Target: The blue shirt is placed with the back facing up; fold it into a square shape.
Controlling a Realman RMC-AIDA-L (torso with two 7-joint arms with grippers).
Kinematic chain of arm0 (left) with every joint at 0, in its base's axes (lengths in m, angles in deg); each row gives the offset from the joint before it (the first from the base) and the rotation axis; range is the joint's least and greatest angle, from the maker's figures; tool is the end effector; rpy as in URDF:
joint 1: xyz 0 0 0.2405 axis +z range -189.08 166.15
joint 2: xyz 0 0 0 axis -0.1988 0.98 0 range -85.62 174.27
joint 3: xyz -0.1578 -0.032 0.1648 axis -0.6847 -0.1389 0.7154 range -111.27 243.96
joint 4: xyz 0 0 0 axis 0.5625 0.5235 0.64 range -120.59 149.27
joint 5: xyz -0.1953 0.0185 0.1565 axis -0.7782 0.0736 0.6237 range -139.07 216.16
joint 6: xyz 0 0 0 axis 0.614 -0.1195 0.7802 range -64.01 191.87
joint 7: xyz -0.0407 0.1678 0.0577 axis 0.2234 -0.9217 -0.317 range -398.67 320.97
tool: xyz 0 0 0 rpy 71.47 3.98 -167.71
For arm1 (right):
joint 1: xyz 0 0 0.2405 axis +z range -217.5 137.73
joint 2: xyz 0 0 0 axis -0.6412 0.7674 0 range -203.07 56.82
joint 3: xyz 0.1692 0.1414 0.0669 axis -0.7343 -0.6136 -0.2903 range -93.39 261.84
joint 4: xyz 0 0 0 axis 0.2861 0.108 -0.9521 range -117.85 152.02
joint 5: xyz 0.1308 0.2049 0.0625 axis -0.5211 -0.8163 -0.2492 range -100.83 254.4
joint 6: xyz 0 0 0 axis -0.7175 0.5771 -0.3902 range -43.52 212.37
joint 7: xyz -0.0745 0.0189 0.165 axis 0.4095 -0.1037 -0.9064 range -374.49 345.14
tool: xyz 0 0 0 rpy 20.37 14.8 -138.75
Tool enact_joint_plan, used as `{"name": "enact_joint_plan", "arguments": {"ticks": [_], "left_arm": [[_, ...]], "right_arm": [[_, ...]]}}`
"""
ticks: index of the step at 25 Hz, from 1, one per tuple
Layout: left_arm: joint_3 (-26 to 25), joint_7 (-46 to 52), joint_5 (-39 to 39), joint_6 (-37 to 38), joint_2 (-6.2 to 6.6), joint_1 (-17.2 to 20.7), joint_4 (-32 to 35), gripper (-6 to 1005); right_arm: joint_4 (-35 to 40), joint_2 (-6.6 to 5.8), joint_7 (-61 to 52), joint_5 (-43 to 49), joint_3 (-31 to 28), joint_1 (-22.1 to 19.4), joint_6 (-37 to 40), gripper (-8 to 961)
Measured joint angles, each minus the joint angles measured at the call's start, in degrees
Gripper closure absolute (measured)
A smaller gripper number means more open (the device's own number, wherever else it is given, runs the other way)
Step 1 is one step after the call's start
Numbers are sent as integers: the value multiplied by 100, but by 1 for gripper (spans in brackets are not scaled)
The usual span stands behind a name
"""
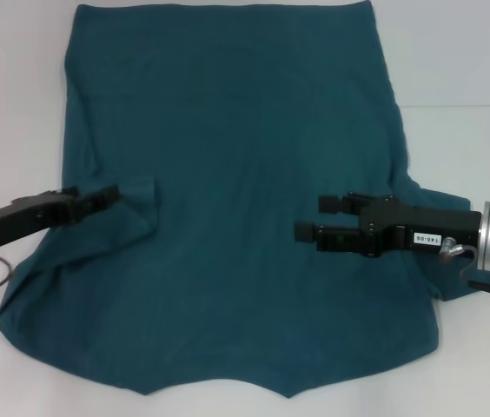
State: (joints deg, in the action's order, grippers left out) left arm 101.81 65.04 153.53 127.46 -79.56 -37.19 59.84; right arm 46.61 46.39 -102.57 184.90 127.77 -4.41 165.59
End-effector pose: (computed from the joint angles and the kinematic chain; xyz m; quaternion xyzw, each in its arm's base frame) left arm -0.3175 0.4080 0.0113 -0.7906 -0.4634 -0.2386 0.3214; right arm 0.2261 0.3883 -0.0526 -0.9049 0.3054 0.2755 0.1095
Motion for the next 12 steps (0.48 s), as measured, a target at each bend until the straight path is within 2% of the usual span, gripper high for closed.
{"name": "enact_joint_plan", "arguments": {"ticks": [5, 10, 12], "left_arm": [[0, -304, 109, -116, -15, 189, 113, 167], [30, -490, 343, -333, -29, 219, 56, 90], [53, -499, 440, -397, -33, 211, 29, 93]], "right_arm": [[0, -1, -1, -5, 2, -3, -6, 106], [0, 0, 3, -7, 5, -6, -1, 107], [0, 4, 6, -7, 5, -6, -1, 108]]}}
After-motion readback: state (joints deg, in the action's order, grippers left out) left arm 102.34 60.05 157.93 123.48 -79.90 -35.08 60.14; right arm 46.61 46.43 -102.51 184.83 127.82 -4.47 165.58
